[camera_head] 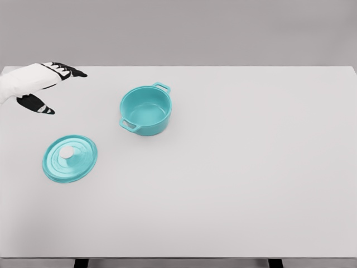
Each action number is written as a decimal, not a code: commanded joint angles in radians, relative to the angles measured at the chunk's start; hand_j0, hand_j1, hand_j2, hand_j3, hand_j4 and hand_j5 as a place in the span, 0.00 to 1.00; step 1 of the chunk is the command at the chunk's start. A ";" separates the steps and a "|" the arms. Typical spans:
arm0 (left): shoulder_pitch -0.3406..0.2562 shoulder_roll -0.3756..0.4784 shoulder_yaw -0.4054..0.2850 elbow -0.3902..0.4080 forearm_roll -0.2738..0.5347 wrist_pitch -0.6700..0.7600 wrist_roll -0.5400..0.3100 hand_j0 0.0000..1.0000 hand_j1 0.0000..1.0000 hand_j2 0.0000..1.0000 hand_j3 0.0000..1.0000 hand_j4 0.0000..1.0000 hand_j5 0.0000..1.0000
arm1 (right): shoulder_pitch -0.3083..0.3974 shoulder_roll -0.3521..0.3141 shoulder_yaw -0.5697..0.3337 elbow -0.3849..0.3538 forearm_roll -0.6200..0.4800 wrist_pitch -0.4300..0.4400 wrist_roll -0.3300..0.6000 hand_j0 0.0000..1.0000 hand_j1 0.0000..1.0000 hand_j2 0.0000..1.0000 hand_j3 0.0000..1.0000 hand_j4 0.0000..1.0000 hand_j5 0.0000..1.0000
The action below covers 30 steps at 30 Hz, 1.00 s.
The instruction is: Cover the pot with left arm
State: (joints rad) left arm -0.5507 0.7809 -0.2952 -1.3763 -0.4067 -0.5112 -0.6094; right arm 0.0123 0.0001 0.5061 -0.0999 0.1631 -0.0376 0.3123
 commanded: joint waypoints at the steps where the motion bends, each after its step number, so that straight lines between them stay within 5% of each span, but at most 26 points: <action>1: -0.002 -0.003 -0.009 -0.001 0.000 -0.001 -0.001 1.00 1.00 1.00 1.00 1.00 1.00 | 0.000 0.000 0.000 0.000 0.000 0.001 0.001 1.00 1.00 1.00 1.00 1.00 1.00; 13: 0.005 0.055 0.001 0.074 -0.001 -0.100 -0.001 1.00 1.00 1.00 1.00 1.00 1.00 | 0.009 0.000 0.000 0.003 0.000 0.001 0.001 1.00 1.00 1.00 1.00 1.00 1.00; 15: -0.002 0.141 -0.036 0.152 0.120 -0.100 -0.001 1.00 1.00 1.00 1.00 1.00 1.00 | 0.009 0.000 0.000 0.003 0.000 0.001 0.001 1.00 1.00 1.00 1.00 1.00 1.00; 17: -0.101 0.267 -0.215 0.226 0.149 -0.100 -0.001 1.00 1.00 1.00 1.00 1.00 1.00 | 0.009 0.000 0.000 0.003 0.000 0.001 0.001 1.00 1.00 1.00 1.00 1.00 1.00; 19: -0.160 0.274 -0.366 0.218 0.147 -0.100 -0.001 1.00 1.00 1.00 1.00 1.00 1.00 | 0.011 0.000 0.000 0.003 0.000 0.001 -0.001 1.00 1.00 1.00 1.00 1.00 1.00; 21: -0.169 0.255 -0.449 0.114 0.146 -0.100 -0.001 1.00 1.00 1.00 1.00 1.00 1.00 | 0.011 0.000 0.000 0.003 0.000 0.001 0.001 1.00 1.00 1.00 1.00 1.00 1.00; 23: -0.178 0.258 -0.467 0.017 0.143 -0.100 -0.001 1.00 1.00 1.00 1.00 1.00 1.00 | 0.011 0.000 0.000 0.003 0.000 0.001 0.001 1.00 1.00 1.00 1.00 1.00 1.00; 30: -0.184 0.241 -0.473 -0.018 0.209 -0.100 -0.001 1.00 1.00 1.00 1.00 1.00 1.00 | 0.009 0.000 0.000 0.003 0.000 0.001 0.001 1.00 1.00 1.00 1.00 1.00 1.00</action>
State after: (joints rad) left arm -0.7363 1.0247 -0.7612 -1.3811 -0.2130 -0.6134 -0.6113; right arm 0.0215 0.0001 0.5060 -0.0967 0.1630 -0.0367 0.3125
